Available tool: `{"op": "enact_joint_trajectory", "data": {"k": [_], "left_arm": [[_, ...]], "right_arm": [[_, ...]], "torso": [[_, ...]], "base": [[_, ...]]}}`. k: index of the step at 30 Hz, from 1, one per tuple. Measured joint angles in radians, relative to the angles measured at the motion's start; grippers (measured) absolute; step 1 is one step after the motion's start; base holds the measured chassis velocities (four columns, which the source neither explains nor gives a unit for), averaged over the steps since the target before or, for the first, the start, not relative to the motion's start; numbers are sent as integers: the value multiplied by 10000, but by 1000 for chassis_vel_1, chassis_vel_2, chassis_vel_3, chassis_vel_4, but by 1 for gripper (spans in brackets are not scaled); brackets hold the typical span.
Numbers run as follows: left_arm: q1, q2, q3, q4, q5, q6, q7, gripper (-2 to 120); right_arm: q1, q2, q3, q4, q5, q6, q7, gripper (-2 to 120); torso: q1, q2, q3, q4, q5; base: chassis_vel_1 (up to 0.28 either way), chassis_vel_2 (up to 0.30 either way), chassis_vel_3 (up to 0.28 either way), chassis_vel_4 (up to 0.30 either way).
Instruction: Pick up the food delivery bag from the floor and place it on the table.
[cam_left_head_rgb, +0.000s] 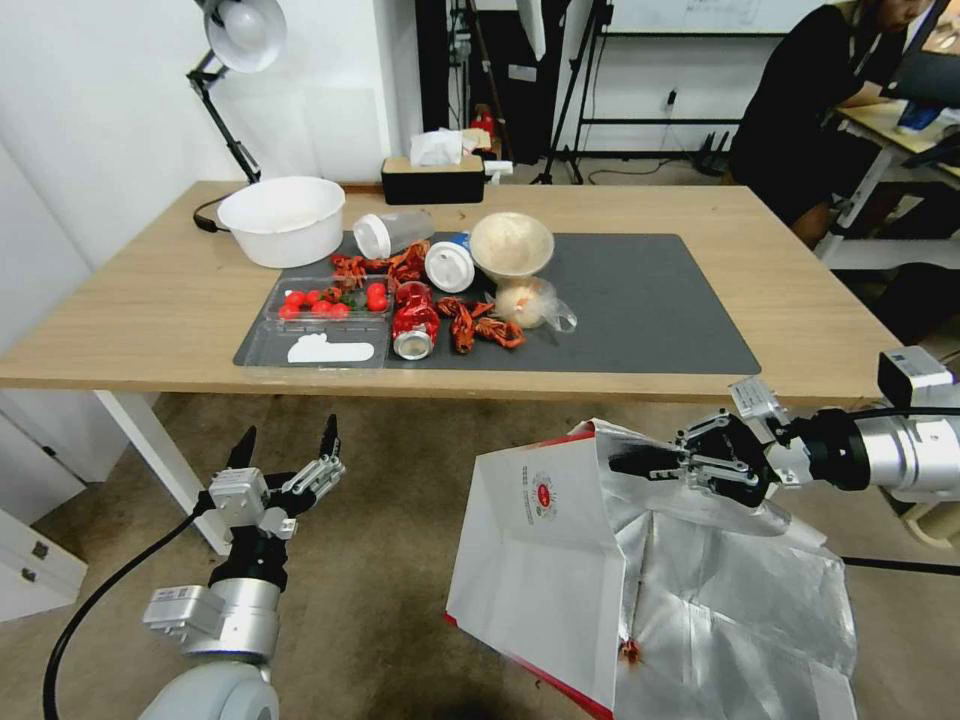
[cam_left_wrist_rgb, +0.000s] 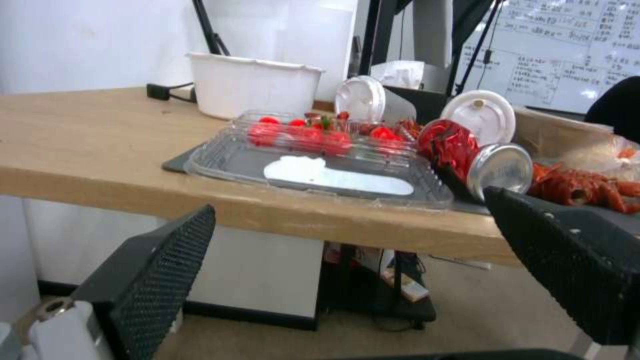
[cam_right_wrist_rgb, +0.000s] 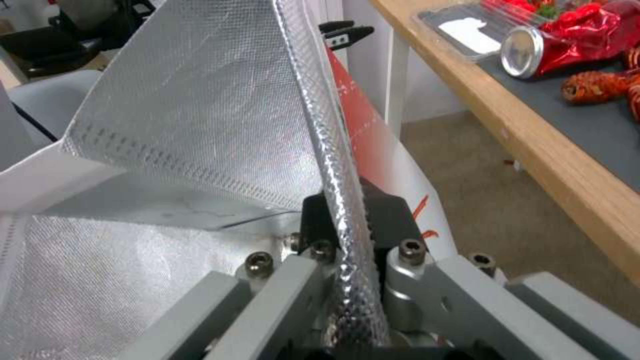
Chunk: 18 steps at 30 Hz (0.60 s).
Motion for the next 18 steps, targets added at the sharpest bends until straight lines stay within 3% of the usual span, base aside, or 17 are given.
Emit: {"op": "enact_joint_trajectory", "data": {"k": [18], "left_arm": [[52,8,7,-19,-2,-74,3,100]], "right_arm": [[-12,19,14,-11,-18,-1,-29,0]], "torso": [[342,800,457,0,0]], "base": [[0,0,0,0]]}}
